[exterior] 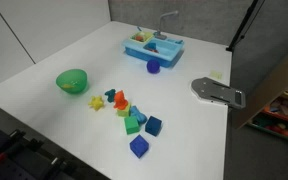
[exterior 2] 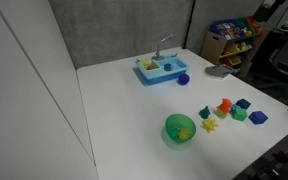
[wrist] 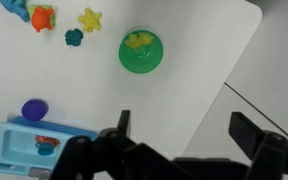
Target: Put the orange toy in the green bowl
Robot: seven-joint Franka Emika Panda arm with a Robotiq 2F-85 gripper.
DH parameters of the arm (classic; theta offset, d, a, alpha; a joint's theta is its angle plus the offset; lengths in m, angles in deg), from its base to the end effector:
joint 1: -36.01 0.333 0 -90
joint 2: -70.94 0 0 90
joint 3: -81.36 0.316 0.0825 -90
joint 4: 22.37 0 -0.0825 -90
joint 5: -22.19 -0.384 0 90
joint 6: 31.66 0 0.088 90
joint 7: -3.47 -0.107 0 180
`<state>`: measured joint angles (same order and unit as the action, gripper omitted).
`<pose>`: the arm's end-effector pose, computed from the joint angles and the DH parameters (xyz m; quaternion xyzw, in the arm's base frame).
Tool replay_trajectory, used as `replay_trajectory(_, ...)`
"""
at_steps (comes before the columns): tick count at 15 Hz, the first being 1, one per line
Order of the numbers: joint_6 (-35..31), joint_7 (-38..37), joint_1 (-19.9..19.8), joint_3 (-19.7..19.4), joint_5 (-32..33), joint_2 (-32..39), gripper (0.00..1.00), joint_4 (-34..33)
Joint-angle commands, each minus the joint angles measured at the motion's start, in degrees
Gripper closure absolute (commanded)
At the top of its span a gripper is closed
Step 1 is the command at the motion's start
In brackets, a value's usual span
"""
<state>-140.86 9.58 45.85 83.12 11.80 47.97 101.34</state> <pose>0.4362 0.1047 0.5737 -0.9855 -0.1291 -0.0696 0.0849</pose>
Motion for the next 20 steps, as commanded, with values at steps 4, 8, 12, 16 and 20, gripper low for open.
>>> replay_trajectory(4, -0.5, -1.78, -2.01, 1.68, 2.34, 0.86, 0.0, -0.49)
replay_trajectory(8, -2.05, -5.22, -4.67, 2.42, 7.87, 3.4, 0.0, -0.68)
replay_trajectory(12, -5.85, -8.79, -7.09, 2.07, 12.75, 6.25, 0.0, 1.07)
replay_trajectory(16, -11.06, -11.9, -9.43, 1.16, 16.65, 9.67, 0.0, 4.31)
replay_trajectory(20, -15.78, -13.23, -11.21, -0.43, 17.84, 13.73, 0.0, 8.16)
